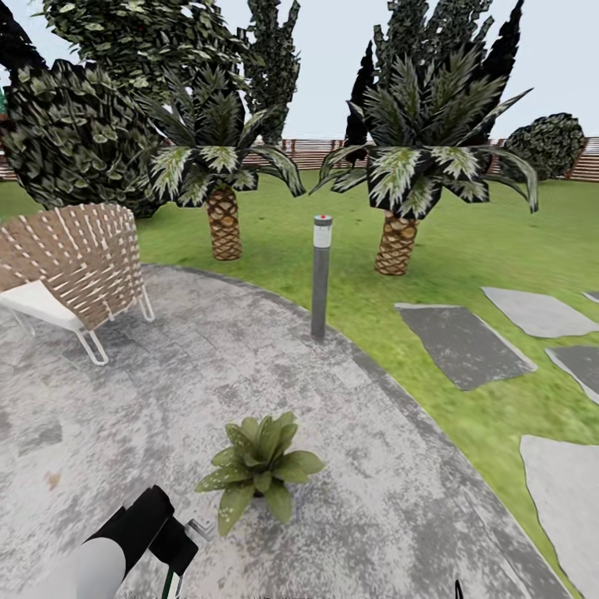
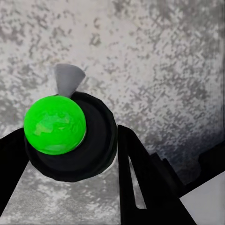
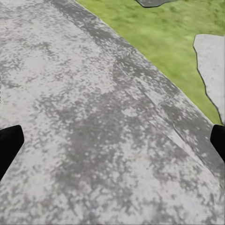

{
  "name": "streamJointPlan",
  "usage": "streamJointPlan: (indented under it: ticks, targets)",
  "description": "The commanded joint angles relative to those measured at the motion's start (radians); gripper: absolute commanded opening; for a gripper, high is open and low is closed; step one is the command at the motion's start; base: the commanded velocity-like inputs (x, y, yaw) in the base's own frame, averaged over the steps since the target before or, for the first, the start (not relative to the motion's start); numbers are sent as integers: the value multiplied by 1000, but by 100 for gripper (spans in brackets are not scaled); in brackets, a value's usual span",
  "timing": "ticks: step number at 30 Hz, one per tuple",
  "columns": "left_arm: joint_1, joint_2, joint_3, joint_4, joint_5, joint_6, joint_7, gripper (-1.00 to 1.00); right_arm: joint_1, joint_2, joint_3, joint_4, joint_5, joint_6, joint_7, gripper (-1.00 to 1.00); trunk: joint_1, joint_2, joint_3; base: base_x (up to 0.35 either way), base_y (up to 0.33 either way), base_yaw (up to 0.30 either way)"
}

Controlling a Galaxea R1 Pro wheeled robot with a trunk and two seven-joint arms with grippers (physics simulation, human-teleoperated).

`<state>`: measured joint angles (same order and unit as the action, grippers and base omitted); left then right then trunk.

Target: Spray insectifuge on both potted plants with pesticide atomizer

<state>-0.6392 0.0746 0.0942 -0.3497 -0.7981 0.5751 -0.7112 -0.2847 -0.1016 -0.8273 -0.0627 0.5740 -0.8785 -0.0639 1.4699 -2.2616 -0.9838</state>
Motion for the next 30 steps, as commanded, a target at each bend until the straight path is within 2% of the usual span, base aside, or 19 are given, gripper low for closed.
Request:
streamJointPlan:
  ticks: [1,6,15,22,27,30]
  targets:
    - [0,-1,8,-2,-7,6,-7,-100,-1,0,-4,1,10,-2,-7,100,0,0,-1,-141,-220,260]
    - [0,-1,9,-2,-7,7,-7,-100,-1,0,-4,1,10,-3,-7,100,0,0,-1,-164,-172,272]
    - [0,0,10,-2,-7,8,-7,-100,-1,0,-4,2,11,-3,-7,100,0,0,-1,83,-12,271]
    - [4,11,11,-1,-6,8,-8,-100,-1,14,-3,7,12,-1,-3,100,0,0,-1,3,0,31]
    - [5,1,5,-3,-9,5,-7,-100,-1,12,-6,4,10,0,-6,100,0,0,-4,0,0,91]
    - [3,-22,1,-4,-14,7,-10,-100,-1,7,-6,2,10,0,-6,100,0,0,-4,0,0,25]
